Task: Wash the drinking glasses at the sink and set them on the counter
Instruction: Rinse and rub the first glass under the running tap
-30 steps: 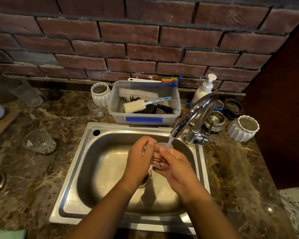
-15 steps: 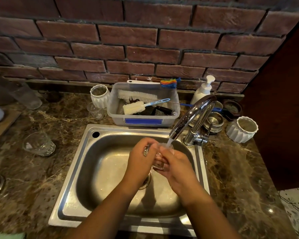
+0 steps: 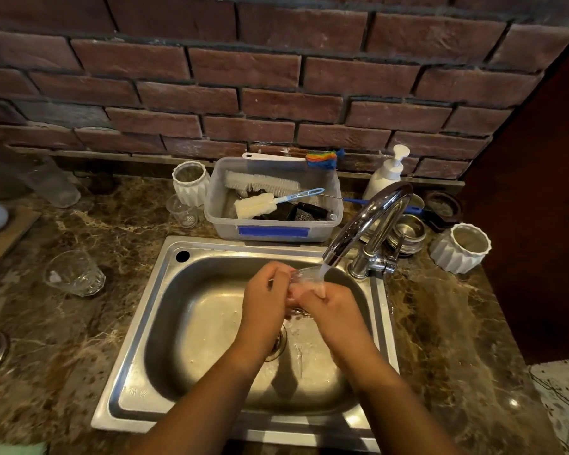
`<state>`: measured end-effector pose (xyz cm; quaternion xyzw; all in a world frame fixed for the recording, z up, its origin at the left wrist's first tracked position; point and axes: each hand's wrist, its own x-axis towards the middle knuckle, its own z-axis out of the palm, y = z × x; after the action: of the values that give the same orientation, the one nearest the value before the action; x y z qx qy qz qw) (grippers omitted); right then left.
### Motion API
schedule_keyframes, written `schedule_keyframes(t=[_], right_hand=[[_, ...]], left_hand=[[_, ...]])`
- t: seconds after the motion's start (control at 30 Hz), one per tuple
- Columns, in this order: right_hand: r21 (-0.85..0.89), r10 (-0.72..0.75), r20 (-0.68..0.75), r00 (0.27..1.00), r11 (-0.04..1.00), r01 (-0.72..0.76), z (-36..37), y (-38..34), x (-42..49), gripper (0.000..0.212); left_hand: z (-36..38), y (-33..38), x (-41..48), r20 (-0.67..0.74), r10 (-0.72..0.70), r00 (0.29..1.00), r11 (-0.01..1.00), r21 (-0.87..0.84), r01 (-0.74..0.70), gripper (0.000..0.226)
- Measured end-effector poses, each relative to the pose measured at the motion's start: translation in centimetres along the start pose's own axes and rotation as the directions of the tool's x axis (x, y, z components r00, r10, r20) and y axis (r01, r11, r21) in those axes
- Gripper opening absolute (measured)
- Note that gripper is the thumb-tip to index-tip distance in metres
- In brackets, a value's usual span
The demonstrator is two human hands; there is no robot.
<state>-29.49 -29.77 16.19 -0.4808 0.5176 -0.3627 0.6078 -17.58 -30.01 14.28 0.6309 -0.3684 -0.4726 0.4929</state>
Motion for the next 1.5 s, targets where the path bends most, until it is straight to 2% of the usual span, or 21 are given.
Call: schedule_keyframes(t=[0.07, 0.1, 0.17, 0.23, 0.3, 0.33, 0.37, 0.43, 0.47, 0.53, 0.6, 0.63, 0.73, 0.8, 0.9, 0.97, 1.1, 1.17, 1.3, 1.4, 1.5], right_hand=[[0.238, 0.152, -0.032, 0.988, 0.961, -0.140, 0.2, -0.2, 0.1, 0.022], [0.250, 0.166, -0.030, 0.986, 0.956, -0.153, 0.1, -0.3, 0.1, 0.022], [0.110, 0.058, -0.028, 0.998, 0.992, -0.055, -0.2, -0.3, 0.0, 0.022], [-0.078, -0.120, 0.056, 0.991, 0.989, 0.124, -0.9, -0.3, 0.0, 0.021], [-0.256, -0.206, 0.205, 0.957, 0.932, 0.255, -1.6, -0.1, 0.1, 0.017], [-0.329, -0.219, 0.255, 0.942, 0.897, 0.297, -1.9, 0.1, 0.1, 0.016], [-0.370, -0.222, 0.276, 0.935, 0.873, 0.317, -2.0, 0.2, 0.2, 0.015], [-0.347, -0.219, 0.254, 0.942, 0.889, 0.300, -2.1, 0.2, 0.3, 0.015], [-0.302, -0.214, 0.213, 0.953, 0.914, 0.273, -1.8, 0.2, 0.3, 0.015], [-0.139, -0.127, 0.035, 0.991, 0.982, 0.131, -1.0, 0.1, 0.6, 0.018], [0.059, 0.052, -0.165, 0.985, 0.997, -0.043, -0.3, 0.1, 1.0, 0.024], [0.058, 0.092, -0.224, 0.970, 0.995, -0.081, -0.3, 0.0, 1.2, 0.025], [-0.222, 0.008, -0.212, 0.977, 0.973, -0.056, -1.2, 0.0, 1.4, 0.031], [-0.340, -0.076, -0.160, 0.984, 0.940, 0.017, -1.8, -0.3, 1.6, 0.036], [-0.371, -0.176, -0.082, 0.981, 0.919, 0.134, -2.1, -0.7, 2.4, 0.039], [-0.343, -0.193, -0.078, 0.978, 0.926, 0.155, -1.8, -0.8, 2.9, 0.038], [-0.262, -0.143, -0.330, 0.933, 0.963, 0.055, -0.3, -0.1, 3.5, 0.032], [-0.185, -0.070, -0.366, 0.928, 0.983, 0.001, 0.5, 0.1, 3.4, 0.023], [-0.139, 0.094, -0.195, 0.976, 0.983, -0.122, 1.5, 0.7, 2.8, 0.027], [-0.180, 0.118, -0.129, 0.985, 0.973, -0.141, 1.9, 1.8, 2.0, 0.046], [-0.021, 0.222, -0.107, 0.969, 0.974, -0.225, 1.7, 2.8, 1.1, 0.044]], left_hand=[[-0.3, -0.3, -0.2, 0.048, 0.158, 0.986, 0.985, 0.066, -0.161, 0.022], [-0.6, -0.3, -0.2, 0.075, 0.170, 0.982, 0.982, 0.073, -0.176, 0.021], [-0.6, 0.0, 0.3, 0.108, 0.090, 0.990, 0.992, 0.075, -0.099, 0.020], [-0.6, 0.6, 0.7, 0.136, -0.180, 0.974, 0.983, 0.004, 0.181, 0.022], [-1.0, 1.3, 0.9, 0.217, -0.493, 0.843, 0.845, -0.112, 0.523, 0.027], [-1.2, 1.4, 0.8, 0.269, -0.572, 0.775, 0.769, -0.153, 0.621, 0.028], [-1.2, 1.3, 0.8, 0.291, -0.597, 0.748, 0.728, -0.194, 0.657, 0.029], [-0.7, 1.0, 0.7, 0.238, -0.549, 0.801, 0.760, -0.256, 0.597, 0.028], [-0.3, 0.8, 0.7, 0.178, -0.462, 0.869, 0.828, -0.265, 0.495, 0.028], [0.3, 0.5, 0.3, 0.074, -0.163, 0.984, 0.981, -0.096, 0.170, 0.025], [0.6, 0.3, -0.2, 0.109, 0.057, 0.992, 0.994, 0.086, -0.066, 0.021], [0.7, 0.2, -0.4, 0.142, 0.057, 0.988, 0.992, 0.106, -0.073, 0.020], [0.3, 0.3, -1.0, 0.301, -0.160, 0.940, 0.985, -0.017, 0.173, 0.026], [-0.3, 0.4, -1.3, 0.485, -0.306, 0.819, 0.915, -0.089, 0.394, 0.040], [-0.6, 0.4, -1.5, 0.650, -0.381, 0.657, 0.775, -0.163, 0.611, 0.058], [-0.2, 0.3, -1.6, 0.650, -0.389, 0.653, 0.710, -0.241, 0.662, 0.059], [0.4, -0.3, -1.6, 0.536, -0.468, 0.703, 0.560, -0.435, 0.705, 0.061], [0.6, -0.4, -1.7, 0.484, -0.500, 0.718, 0.510, -0.505, 0.696, 0.062], [0.6, -0.3, -1.6, 0.409, -0.558, 0.722, 0.478, -0.553, 0.683, 0.064], [0.4, -0.1, -1.6, 0.379, -0.629, 0.678, 0.434, -0.553, 0.712, 0.064], [0.3, -0.2, -2.2, 0.374, -0.683, 0.627, 0.398, -0.529, 0.749, 0.063]])
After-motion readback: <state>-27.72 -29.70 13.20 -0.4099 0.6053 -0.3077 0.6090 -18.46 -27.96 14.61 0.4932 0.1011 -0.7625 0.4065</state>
